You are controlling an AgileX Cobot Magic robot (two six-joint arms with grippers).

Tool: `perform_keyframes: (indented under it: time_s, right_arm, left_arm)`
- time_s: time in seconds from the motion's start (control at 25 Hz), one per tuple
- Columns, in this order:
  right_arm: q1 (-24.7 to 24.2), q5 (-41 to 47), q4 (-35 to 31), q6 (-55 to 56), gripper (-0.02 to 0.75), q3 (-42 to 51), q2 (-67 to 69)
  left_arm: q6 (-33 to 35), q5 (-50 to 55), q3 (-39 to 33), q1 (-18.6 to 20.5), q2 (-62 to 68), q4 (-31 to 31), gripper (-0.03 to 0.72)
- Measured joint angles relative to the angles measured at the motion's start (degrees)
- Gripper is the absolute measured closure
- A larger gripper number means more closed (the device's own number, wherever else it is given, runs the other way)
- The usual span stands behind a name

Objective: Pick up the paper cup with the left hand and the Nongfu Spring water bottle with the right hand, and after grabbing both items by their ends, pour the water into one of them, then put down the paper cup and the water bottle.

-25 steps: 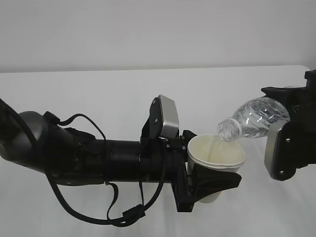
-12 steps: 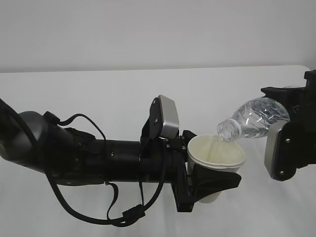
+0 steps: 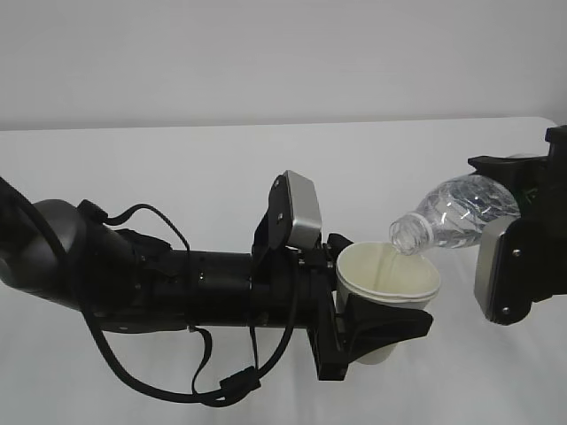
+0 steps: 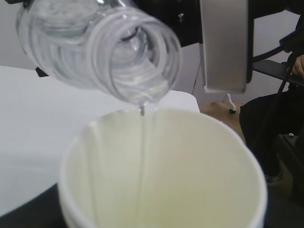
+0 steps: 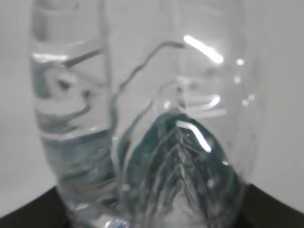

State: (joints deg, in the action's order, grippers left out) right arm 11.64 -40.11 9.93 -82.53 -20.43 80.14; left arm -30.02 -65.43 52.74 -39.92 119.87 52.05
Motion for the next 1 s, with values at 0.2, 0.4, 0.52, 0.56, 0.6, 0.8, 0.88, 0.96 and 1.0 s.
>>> perform_keyframes:
  time_s: [0.2, 0.4, 0.52, 0.56, 0.6, 0.8, 0.88, 0.96, 1.0]
  right_arm:
    - [0.0, -0.2, 0.2, -0.7, 0.316, 0.0, 0.0]
    - [0.0, -0.3, 0.2, -0.9, 0.316, 0.0, 0.0]
    - [0.0, -0.4, 0.2, -1.1, 0.316, 0.0, 0.0]
    - [0.0, -0.4, 0.2, -1.1, 0.316, 0.0, 0.0]
    - [0.0, -0.4, 0.2, -1.1, 0.316, 0.0, 0.0]
    - [0.0, -0.4, 0.2, -1.1, 0.316, 0.0, 0.0]
    - [0.0, -0.5, 0.2, -1.1, 0.316, 0.0, 0.0]
    - [0.0, -0.5, 0.2, -1.1, 0.316, 0.0, 0.0]
    - [0.0, -0.5, 0.2, -1.1, 0.316, 0.0, 0.0]
  left_arm:
    - [0.0, 0.0, 0.0, 0.0, 0.0, 0.0, 0.218]
    - [0.0, 0.0, 0.0, 0.0, 0.0, 0.0, 0.218]
    - [0.0, 0.0, 0.0, 0.0, 0.0, 0.0, 0.218]
    - [0.0, 0.0, 0.0, 0.0, 0.0, 0.0, 0.218]
    - [0.0, 0.0, 0.0, 0.0, 0.0, 0.0, 0.218]
    - [0.0, 0.1, 0.0, 0.0, 0.0, 0.0, 0.218]
    - [0.0, 0.1, 0.0, 0.0, 0.0, 0.0, 0.218]
    - [0.0, 0.1, 0.0, 0.0, 0.0, 0.0, 0.218]
    - [0.0, 0.1, 0.0, 0.0, 0.0, 0.0, 0.218]
